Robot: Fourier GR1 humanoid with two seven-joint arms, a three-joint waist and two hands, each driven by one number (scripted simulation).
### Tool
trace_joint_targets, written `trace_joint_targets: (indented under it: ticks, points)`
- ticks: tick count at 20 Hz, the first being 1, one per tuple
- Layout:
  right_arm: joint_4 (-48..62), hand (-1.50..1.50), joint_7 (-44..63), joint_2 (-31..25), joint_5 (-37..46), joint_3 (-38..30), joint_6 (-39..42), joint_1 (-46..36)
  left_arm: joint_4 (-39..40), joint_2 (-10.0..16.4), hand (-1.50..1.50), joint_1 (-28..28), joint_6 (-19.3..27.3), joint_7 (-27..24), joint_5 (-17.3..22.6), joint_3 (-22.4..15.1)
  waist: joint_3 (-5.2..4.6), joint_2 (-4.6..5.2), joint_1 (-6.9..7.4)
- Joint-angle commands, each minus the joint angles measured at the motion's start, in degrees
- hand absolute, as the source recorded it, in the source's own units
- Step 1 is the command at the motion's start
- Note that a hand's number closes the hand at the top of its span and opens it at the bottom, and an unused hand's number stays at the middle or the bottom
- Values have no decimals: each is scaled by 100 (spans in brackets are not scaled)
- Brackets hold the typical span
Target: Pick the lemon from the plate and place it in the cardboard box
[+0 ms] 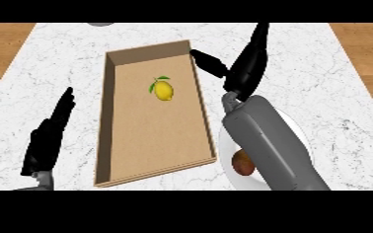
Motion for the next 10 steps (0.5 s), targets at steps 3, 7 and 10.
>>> trace_joint_targets:
  ticks: [3, 7, 10]
  points:
    - [-2183, -150, 140, -536, 148, -82, -97, 1729, -29, 110, 0, -12, -69, 170, 127, 193, 4, -41, -197]
    - [-3927, -150, 224, -1184, 21, -80, 435, 2894, -124, -131, 0, 219, 107, -23, -20, 19, 0, -18, -117]
    - [-4801, -150, 16, -1903, -523, 22, 611, 3795, -281, -117, 0, 255, -9, 44, 22, -32, 5, 11, -32]
